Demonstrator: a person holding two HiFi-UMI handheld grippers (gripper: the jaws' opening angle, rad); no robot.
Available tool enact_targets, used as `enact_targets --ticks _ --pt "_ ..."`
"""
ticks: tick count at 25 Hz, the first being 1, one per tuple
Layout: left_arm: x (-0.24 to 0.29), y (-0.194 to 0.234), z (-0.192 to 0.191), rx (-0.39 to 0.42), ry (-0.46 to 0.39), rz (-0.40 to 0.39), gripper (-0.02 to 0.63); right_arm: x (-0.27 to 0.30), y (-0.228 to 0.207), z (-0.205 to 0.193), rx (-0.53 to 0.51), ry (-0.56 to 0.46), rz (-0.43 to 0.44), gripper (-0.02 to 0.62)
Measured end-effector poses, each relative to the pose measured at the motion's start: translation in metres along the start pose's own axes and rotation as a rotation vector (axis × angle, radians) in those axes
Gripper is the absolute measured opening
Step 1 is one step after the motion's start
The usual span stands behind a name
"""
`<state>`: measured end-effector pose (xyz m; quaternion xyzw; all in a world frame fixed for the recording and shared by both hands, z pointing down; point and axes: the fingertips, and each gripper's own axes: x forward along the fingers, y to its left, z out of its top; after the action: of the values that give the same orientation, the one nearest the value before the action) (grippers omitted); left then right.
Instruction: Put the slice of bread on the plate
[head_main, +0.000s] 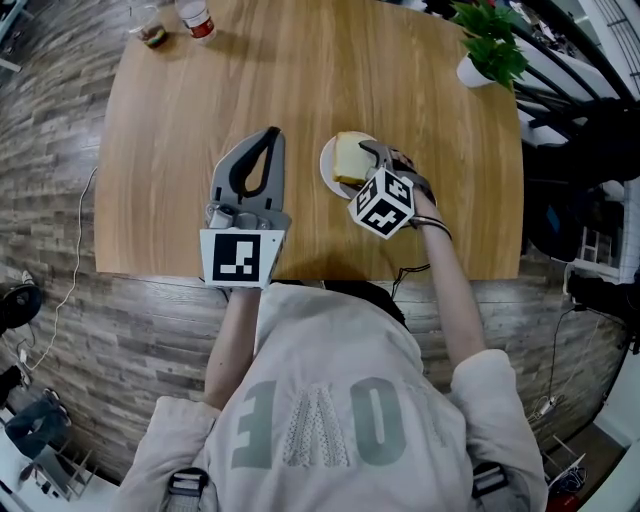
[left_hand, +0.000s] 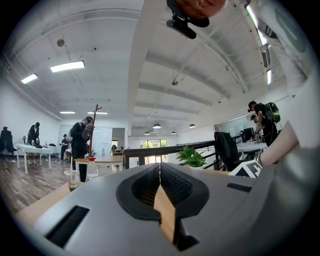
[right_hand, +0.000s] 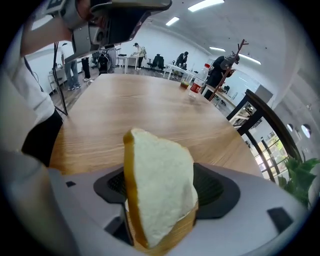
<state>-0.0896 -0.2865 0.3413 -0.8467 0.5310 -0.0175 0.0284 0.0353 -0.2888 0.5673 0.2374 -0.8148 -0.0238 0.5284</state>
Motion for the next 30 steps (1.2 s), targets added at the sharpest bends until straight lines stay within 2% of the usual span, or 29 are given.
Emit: enact_targets --ticks 5,14,25,28,30 --pt "0.008 -0.003 0.000 -0.004 0.003 -0.016 0.008 -0.005 0.010 0.000 0.088 -0.018 0.113 0.338" --pt "0.014 -0.011 -0.002 -0.015 0.003 -0.030 0.008 -0.011 0.024 -0.014 0.066 0.025 0.210 0.338" --pt "0.013 -0.011 0.002 -0.007 -0.006 -0.022 0.008 -0.020 0.021 -0.015 0.029 0.053 0.223 0.337" --pt "0.013 -0.013 0.004 0.002 -0.011 -0.025 0.008 -0.025 0.009 -0.012 0.056 0.030 0.190 0.337" --pt "0.013 -0.014 0.006 0.005 -0.017 -0.025 0.008 -0.032 -0.004 -0.003 0.096 -0.028 0.145 0.336"
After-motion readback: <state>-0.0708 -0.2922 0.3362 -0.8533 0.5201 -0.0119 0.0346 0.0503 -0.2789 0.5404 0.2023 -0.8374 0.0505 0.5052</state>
